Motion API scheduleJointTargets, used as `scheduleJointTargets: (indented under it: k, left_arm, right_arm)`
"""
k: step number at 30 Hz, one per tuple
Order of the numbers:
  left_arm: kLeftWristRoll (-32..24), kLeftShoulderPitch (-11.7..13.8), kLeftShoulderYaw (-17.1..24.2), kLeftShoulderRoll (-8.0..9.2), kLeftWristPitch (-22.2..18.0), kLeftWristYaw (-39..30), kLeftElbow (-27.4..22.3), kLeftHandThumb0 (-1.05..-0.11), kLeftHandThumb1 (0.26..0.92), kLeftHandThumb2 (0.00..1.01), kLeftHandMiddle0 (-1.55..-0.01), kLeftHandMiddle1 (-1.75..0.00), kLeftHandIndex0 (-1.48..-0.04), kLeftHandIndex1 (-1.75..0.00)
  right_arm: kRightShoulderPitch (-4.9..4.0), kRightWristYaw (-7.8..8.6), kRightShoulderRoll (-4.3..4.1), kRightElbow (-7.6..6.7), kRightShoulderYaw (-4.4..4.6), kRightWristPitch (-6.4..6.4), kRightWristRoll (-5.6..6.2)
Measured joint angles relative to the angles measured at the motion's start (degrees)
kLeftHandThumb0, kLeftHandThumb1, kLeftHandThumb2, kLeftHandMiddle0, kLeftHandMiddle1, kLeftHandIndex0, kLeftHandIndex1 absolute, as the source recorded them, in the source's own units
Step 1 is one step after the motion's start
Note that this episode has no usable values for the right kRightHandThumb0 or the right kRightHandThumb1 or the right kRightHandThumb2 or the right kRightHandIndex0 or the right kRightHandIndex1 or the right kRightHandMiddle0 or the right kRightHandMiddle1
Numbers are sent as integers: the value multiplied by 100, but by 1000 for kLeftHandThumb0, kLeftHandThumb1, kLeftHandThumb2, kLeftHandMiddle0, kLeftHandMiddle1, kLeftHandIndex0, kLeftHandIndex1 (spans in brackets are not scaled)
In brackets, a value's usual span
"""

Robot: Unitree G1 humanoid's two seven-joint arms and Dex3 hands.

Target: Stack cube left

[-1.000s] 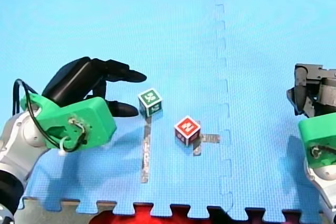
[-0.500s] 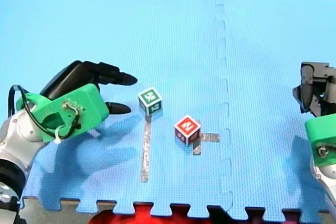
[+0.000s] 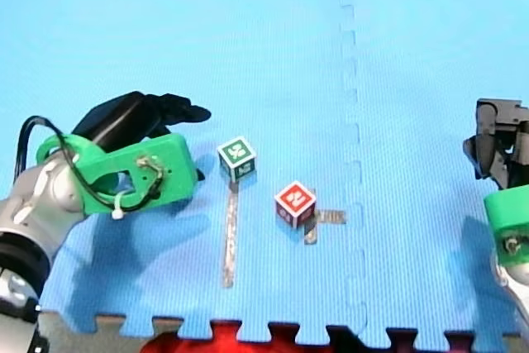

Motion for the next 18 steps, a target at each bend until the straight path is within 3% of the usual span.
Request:
scheduleJointTargets:
  k: [8,10,14,18]
  left_arm:
    - [113,-10,-188,-112,125,202,-143,-770,681,1,-677,-823,-638,-1]
    - [156,-12,-238,-149,183,212,-196,-783,684,1,-713,-765,-646,-4]
    - [295,-6,-406,-402,436,268,-400,-771,676,0,-738,-727,-650,-5]
    - [499,16,-608,-512,668,310,-666,-786,673,0,-846,-776,-649,-4]
  right_arm:
    - [-4,-8,0,74,5,-73,-11]
    - [-4,-7,-1,88,5,-87,-10]
    - [-5,-8,7,97,7,-104,-12]
    - [-5,-21,9,96,6,-104,-15]
